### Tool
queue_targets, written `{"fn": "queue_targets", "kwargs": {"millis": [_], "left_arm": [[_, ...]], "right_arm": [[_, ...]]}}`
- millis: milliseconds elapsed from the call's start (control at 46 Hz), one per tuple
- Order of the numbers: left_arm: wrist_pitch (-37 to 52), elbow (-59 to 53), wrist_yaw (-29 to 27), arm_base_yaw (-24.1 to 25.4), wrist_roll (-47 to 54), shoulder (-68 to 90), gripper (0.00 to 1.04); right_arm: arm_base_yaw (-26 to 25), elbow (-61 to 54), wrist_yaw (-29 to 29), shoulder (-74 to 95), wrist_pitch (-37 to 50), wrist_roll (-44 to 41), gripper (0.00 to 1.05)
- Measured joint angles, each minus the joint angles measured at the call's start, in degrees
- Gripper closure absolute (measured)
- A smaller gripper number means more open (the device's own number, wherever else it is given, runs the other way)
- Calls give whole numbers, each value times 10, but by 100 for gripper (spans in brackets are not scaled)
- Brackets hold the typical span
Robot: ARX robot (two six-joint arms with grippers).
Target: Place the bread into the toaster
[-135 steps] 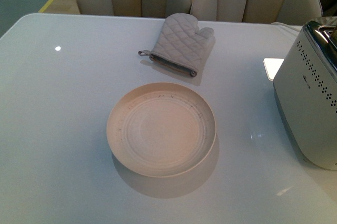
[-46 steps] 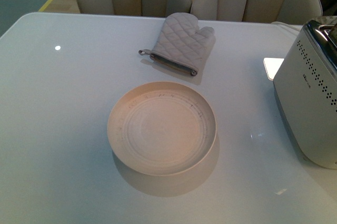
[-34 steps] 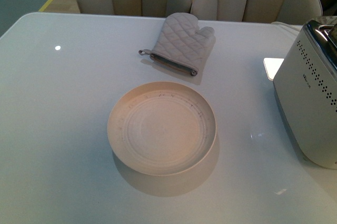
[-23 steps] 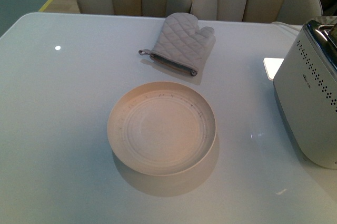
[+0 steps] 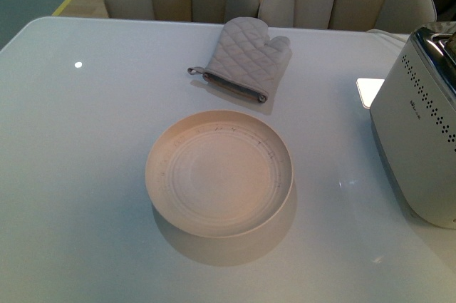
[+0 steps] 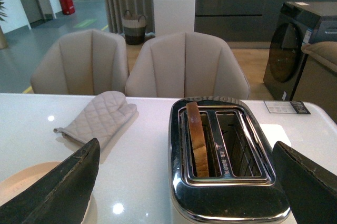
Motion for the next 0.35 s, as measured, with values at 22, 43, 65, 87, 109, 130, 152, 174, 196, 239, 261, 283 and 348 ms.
{"fn": "queue_targets", "kwargs": {"millis": [22,43,65,87,109,130,152,174,196,239,261,283,348], "left_arm": [[0,0,0,0,0,0,7],[0,0,0,0,0,0,7],[0,0,0,0,0,0,7],[0,0,0,0,0,0,7],[0,0,0,0,0,0,7],[0,0,0,0,0,0,7],[0,0,0,0,0,0,7],[0,0,0,0,0,0,7],[0,0,0,0,0,0,7],[0,0,0,0,0,0,7],[0,0,0,0,0,0,7],[0,0,0,0,0,0,7],[0,0,0,0,0,0,7]], "right_arm": [[0,0,0,0,0,0,9],[0,0,0,0,0,0,9],[0,0,0,0,0,0,9],[0,0,0,0,0,0,9],[0,0,0,0,0,0,9],[0,0,0,0,0,0,9],[0,0,0,0,0,0,9],[0,0,0,0,0,0,9],[0,0,0,0,0,0,9],[0,0,0,0,0,0,9],[0,0,0,0,0,0,9],[0,0,0,0,0,0,9],[0,0,0,0,0,0,9]]}}
